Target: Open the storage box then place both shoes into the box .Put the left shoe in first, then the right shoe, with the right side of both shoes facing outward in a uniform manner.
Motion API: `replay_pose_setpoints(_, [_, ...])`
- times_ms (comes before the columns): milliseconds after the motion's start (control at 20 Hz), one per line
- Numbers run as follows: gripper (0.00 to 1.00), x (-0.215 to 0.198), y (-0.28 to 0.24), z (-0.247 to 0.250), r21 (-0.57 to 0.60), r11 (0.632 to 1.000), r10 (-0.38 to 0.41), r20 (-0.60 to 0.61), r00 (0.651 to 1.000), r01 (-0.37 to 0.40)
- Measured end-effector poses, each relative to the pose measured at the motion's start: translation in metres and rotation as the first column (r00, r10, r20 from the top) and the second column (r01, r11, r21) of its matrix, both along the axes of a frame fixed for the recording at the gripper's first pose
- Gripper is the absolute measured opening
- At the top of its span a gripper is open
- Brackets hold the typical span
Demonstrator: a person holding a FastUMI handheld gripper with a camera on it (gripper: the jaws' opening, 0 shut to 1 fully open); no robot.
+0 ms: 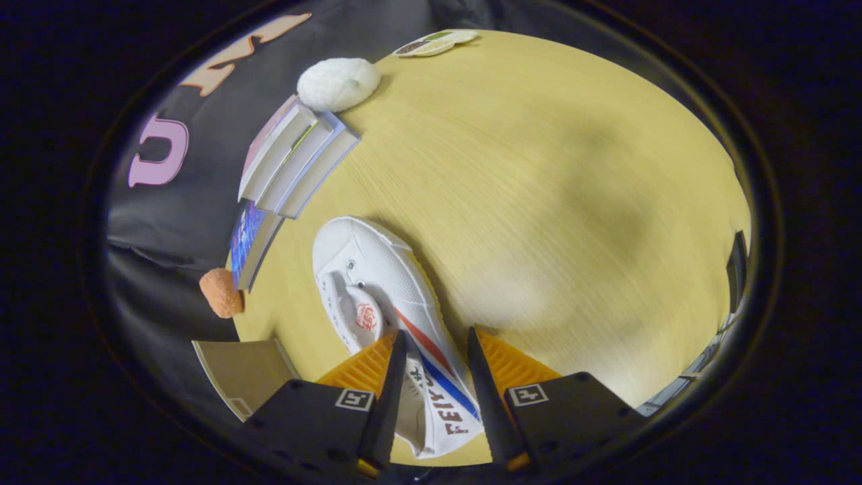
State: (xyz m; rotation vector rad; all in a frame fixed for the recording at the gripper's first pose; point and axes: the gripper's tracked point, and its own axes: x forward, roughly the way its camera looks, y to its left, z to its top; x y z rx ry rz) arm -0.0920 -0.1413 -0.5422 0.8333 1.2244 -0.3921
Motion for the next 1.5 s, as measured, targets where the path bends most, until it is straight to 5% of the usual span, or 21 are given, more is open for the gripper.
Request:
replay_pose_setpoints(250, [0.46, 0.001, 0.003, 0.001, 0.036, 0.999, 0.024, -0.005, 1.000, -0.024])
replay_pose_setpoints(500, [0.12, -0.004, 0.013, 0.004, 0.059, 0.998, 0.034, 0.005, 0.999, -0.034])
replay_pose_setpoints(700, [0.03, -0.002, 0.022, 0.013, 0.115, 0.993, -0.023, 0.021, 1.000, 0.020])
replay_pose_setpoints(1050, [0.03, 0.009, 0.066, 0.052, 0.277, 0.960, -0.057, 0.070, 0.996, 0.036])
replay_pose_setpoints(1500, [0.03, 0.057, 0.164, 0.172, 0.388, 0.910, 0.047, 0.258, 0.965, -0.148])
